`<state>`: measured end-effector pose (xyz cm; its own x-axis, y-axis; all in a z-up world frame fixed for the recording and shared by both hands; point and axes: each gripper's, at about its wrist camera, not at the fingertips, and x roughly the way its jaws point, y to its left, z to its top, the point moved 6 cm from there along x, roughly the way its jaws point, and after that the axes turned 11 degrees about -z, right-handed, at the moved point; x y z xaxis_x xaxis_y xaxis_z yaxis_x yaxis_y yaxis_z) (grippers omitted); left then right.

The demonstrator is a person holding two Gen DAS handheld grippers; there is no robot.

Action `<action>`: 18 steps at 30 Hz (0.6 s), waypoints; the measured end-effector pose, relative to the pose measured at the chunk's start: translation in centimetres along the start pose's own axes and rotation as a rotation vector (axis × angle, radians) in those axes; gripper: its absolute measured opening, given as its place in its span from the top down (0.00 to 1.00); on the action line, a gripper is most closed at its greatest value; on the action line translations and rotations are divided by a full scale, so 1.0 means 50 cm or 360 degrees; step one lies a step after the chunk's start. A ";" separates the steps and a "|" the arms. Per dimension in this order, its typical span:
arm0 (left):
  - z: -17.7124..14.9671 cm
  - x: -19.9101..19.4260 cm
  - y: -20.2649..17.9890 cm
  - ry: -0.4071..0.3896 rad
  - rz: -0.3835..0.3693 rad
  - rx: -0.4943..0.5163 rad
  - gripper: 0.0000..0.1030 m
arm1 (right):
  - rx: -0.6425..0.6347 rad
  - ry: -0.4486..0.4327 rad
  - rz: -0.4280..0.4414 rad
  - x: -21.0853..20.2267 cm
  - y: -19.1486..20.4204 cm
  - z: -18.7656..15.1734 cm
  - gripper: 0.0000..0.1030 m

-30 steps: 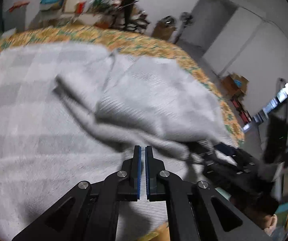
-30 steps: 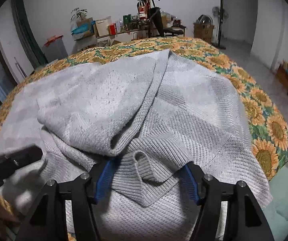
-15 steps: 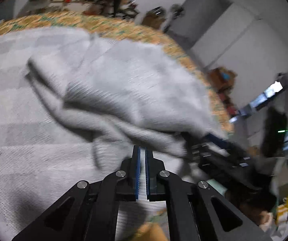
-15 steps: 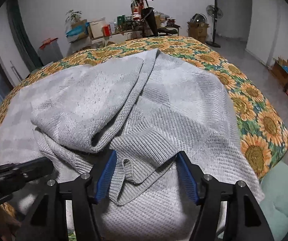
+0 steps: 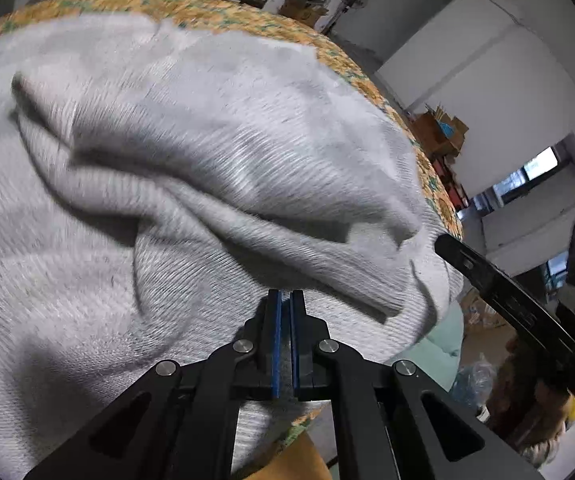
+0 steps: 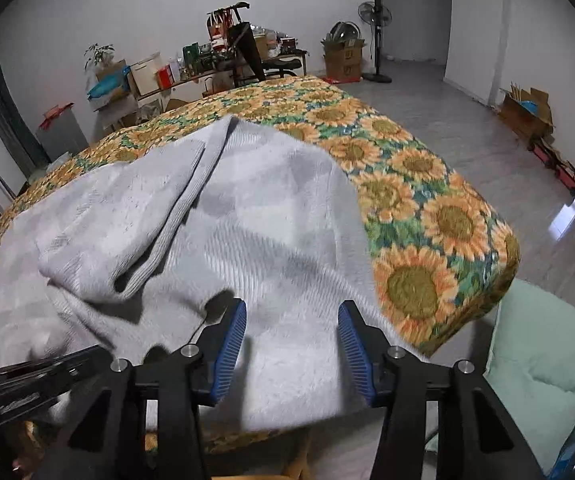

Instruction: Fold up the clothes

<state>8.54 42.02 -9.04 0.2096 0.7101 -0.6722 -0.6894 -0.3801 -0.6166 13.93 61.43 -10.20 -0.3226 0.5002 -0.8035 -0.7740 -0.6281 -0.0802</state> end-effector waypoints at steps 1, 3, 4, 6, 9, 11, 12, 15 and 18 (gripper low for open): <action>0.001 -0.004 -0.015 -0.0016 -0.0003 0.0045 0.97 | 0.0003 0.0012 0.0007 0.013 -0.001 0.002 0.49; 0.013 -0.017 -0.046 -0.0054 0.0017 0.0151 0.97 | 0.0008 0.0079 0.0020 0.045 -0.001 -0.004 0.49; 0.020 -0.018 -0.061 -0.0067 0.0039 0.0200 0.97 | 0.0011 0.0099 0.0025 0.059 -0.001 -0.010 0.49; 0.038 -0.010 -0.085 -0.0076 0.0075 0.0270 0.97 | 0.0039 0.0059 0.0067 0.059 -0.010 -0.016 0.50; 0.052 0.023 -0.093 -0.0038 0.0125 0.0292 0.97 | 0.0065 0.0080 0.0067 0.053 -0.031 -0.027 0.51; 0.059 0.048 -0.096 -0.0007 0.0159 0.0304 0.97 | 0.0089 0.0092 0.0019 0.044 -0.048 -0.033 0.56; 0.062 0.061 -0.097 0.0008 0.0176 0.0310 0.97 | 0.0103 0.0091 0.0011 0.039 -0.054 -0.032 0.56; 0.041 0.080 -0.096 -0.0003 0.0195 0.0337 0.97 | 0.0098 0.0025 0.0019 0.014 -0.047 -0.013 0.54; 0.017 0.066 -0.090 -0.0025 0.0161 0.0321 0.97 | 0.0009 -0.0067 0.0090 -0.006 -0.006 0.024 0.54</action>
<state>11.75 46.60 -8.14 0.1230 0.6841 -0.7190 -0.8315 -0.3245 -0.4509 13.62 62.19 -9.25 -0.3884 0.4890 -0.7811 -0.7571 -0.6525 -0.0320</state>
